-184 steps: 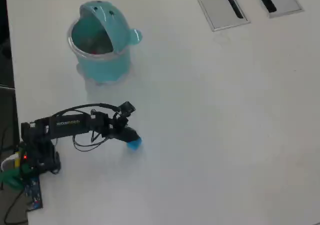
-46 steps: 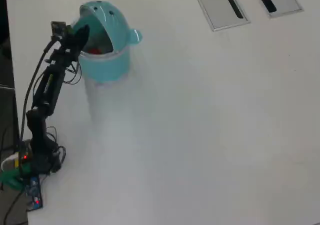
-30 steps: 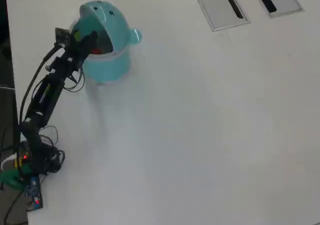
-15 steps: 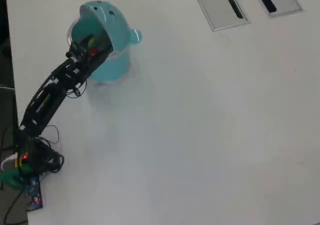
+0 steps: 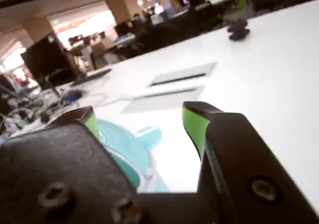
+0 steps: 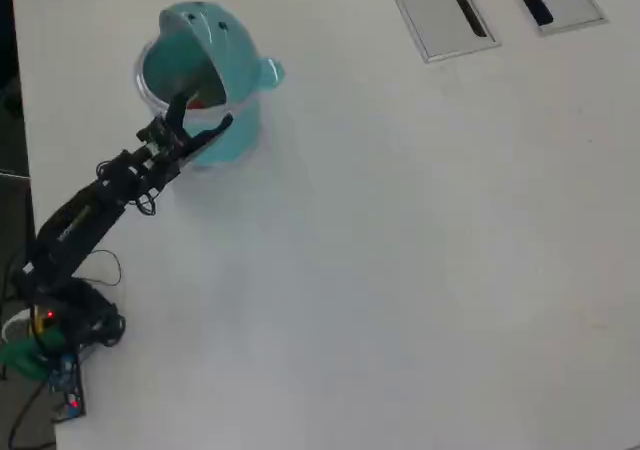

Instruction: Grasp RGB lego blocks and put them in the bin one by one.

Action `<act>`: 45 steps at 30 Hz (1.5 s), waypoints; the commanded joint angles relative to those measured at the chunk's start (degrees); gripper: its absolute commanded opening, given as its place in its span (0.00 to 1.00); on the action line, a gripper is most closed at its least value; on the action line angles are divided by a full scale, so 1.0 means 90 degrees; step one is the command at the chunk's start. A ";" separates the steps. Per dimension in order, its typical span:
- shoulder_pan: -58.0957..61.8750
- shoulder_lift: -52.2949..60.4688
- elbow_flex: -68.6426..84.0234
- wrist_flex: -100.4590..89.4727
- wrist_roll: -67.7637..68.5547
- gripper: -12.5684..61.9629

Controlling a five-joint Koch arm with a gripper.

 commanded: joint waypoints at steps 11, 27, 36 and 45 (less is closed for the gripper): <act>0.0459 0.1016 0.0420 -0.0430 0.1152 0.58; 0.1250 0.1758 0.1455 -0.0449 0.3047 0.58; 0.1885 0.2178 0.2275 -0.0498 0.3984 0.58; 0.2305 0.2451 0.2988 -0.0508 0.5146 0.57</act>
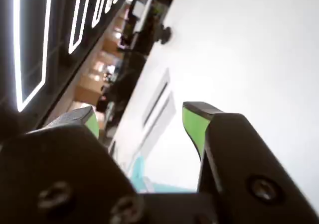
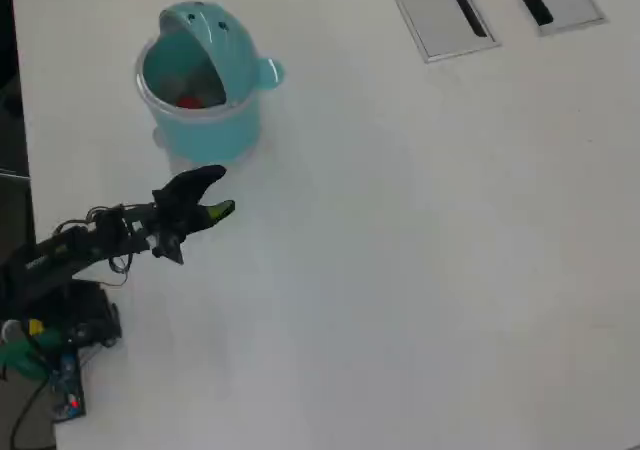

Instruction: Grasp RGB lego blocks and put them in the bin one by one.

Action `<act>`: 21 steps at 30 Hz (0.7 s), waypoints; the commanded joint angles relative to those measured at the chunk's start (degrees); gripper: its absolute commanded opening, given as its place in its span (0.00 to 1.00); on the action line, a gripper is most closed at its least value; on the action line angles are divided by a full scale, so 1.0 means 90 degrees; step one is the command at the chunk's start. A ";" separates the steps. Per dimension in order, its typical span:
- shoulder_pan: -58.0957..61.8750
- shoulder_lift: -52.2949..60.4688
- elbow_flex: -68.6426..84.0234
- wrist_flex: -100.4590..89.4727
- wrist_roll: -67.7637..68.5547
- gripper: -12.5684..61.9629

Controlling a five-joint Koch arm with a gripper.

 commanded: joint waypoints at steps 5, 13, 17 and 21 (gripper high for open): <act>0.0322 0.0225 0.0039 -0.0508 0.0947 0.56; 0.0566 0.0537 0.0820 -0.0508 0.1475 0.56; 0.0625 0.0781 0.1357 -0.0508 0.1729 0.56; 0.0693 0.1006 0.1904 -0.0527 0.1885 0.56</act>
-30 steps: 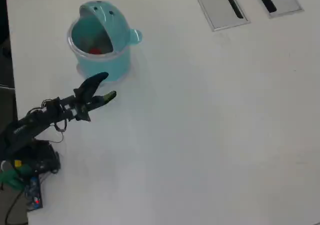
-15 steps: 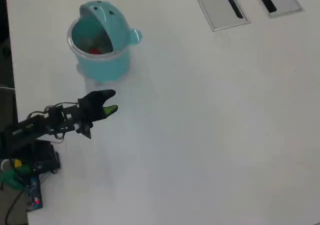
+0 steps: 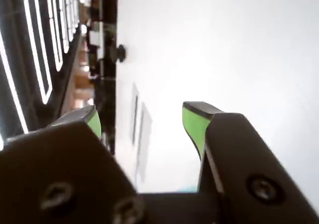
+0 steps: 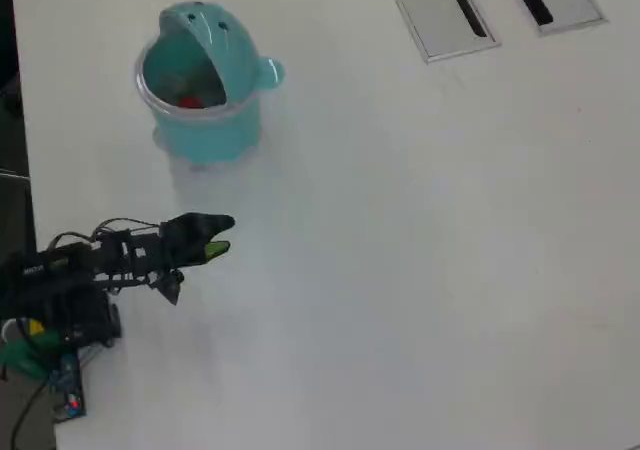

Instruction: Grasp RGB lego blocks and put them in the bin one by one.

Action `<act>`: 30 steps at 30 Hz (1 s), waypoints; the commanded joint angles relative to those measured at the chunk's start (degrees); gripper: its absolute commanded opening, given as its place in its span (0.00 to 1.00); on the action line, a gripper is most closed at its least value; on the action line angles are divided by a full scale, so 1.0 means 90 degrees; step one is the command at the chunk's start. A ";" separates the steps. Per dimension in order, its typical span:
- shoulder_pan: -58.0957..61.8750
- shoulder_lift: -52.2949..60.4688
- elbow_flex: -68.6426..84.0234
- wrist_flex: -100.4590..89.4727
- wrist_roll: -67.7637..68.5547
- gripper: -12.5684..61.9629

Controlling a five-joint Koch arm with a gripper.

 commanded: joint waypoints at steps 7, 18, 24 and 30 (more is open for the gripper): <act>0.0371 0.0410 0.0664 -0.1064 0.0195 0.56; 0.0840 0.0410 0.1084 -0.1055 0.0273 0.56; 0.0879 0.0469 0.2061 -0.2275 -0.0410 0.57; 0.0713 0.0469 0.3438 -0.4336 -0.0791 0.57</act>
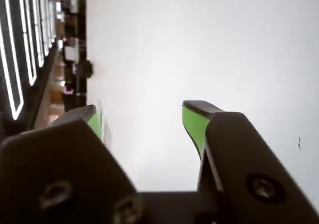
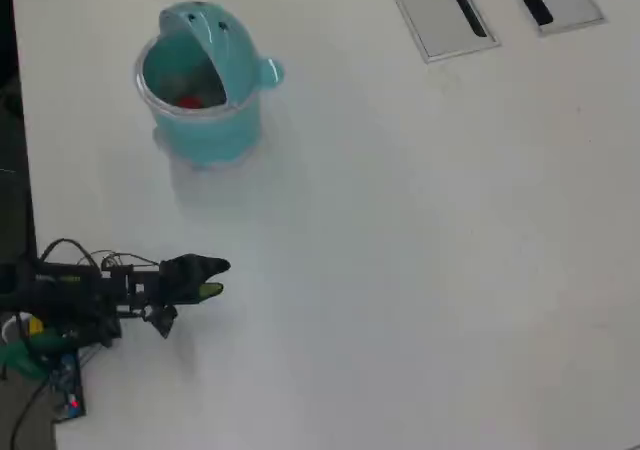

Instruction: Grasp RGB lego blocks and put them in the bin one by one.

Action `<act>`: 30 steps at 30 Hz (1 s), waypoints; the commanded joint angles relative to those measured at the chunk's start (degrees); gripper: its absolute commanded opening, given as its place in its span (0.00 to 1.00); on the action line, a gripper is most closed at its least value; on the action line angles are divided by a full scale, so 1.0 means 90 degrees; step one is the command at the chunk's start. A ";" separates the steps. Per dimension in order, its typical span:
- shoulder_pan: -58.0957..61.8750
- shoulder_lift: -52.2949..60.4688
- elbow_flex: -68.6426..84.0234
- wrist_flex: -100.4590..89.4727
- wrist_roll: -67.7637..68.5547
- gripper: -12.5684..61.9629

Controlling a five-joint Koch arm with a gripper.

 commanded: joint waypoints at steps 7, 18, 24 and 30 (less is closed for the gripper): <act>-0.0352 0.0449 0.0840 -0.2041 -0.0029 0.57; -0.0303 0.0439 0.1768 -0.2646 -0.0078 0.57; -0.0195 0.0439 0.2148 -0.2773 -0.0068 0.57; 0.0039 0.0430 0.2236 -0.2266 0.0039 0.57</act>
